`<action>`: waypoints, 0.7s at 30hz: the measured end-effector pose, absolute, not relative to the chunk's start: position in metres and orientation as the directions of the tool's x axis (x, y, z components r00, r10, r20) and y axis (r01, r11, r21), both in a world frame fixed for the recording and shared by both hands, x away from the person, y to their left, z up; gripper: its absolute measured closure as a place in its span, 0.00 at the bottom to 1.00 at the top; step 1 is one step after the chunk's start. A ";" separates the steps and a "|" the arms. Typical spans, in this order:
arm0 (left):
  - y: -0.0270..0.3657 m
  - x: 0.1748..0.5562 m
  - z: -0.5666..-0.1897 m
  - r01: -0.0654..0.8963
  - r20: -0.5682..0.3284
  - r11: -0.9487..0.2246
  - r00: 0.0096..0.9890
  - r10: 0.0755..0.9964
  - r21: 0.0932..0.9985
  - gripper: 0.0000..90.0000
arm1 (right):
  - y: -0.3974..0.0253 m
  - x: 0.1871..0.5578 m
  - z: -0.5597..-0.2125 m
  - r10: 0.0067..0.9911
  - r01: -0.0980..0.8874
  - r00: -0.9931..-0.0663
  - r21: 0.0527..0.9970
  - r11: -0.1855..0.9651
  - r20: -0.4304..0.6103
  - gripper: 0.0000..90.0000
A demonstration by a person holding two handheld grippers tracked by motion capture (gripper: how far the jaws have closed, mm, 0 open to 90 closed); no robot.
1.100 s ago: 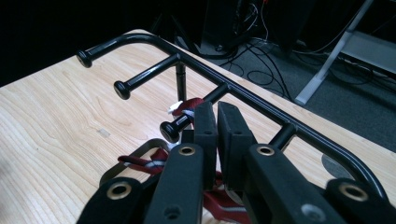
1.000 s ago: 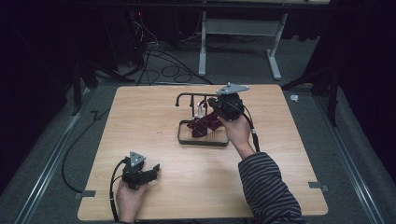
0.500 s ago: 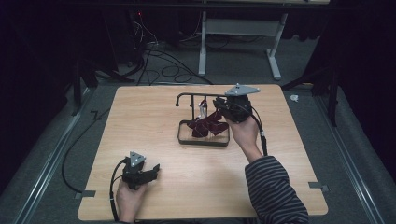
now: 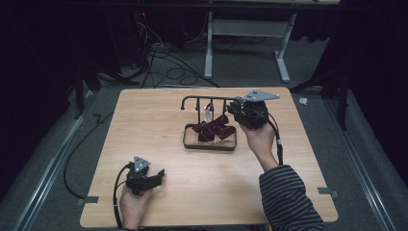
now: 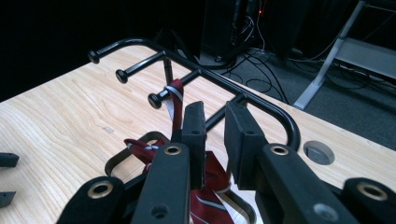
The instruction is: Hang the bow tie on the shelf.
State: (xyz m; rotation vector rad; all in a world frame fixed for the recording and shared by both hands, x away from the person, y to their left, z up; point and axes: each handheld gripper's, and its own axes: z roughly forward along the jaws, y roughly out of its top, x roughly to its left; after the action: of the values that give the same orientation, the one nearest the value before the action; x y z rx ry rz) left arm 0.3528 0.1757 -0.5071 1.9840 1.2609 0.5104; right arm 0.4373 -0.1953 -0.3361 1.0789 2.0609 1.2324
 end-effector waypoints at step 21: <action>0.176 0.353 -0.507 0.610 -0.045 -0.264 0.443 0.895 0.747 0.34 | -0.217 0.423 -0.340 0.835 0.380 -0.550 0.886 0.266 -0.015 0.87</action>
State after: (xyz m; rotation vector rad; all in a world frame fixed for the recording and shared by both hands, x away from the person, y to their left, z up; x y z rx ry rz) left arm 0.3528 0.1756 -0.5071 1.9854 1.2608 0.5121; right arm 0.4229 -0.2173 -0.3397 1.0949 2.0538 1.2318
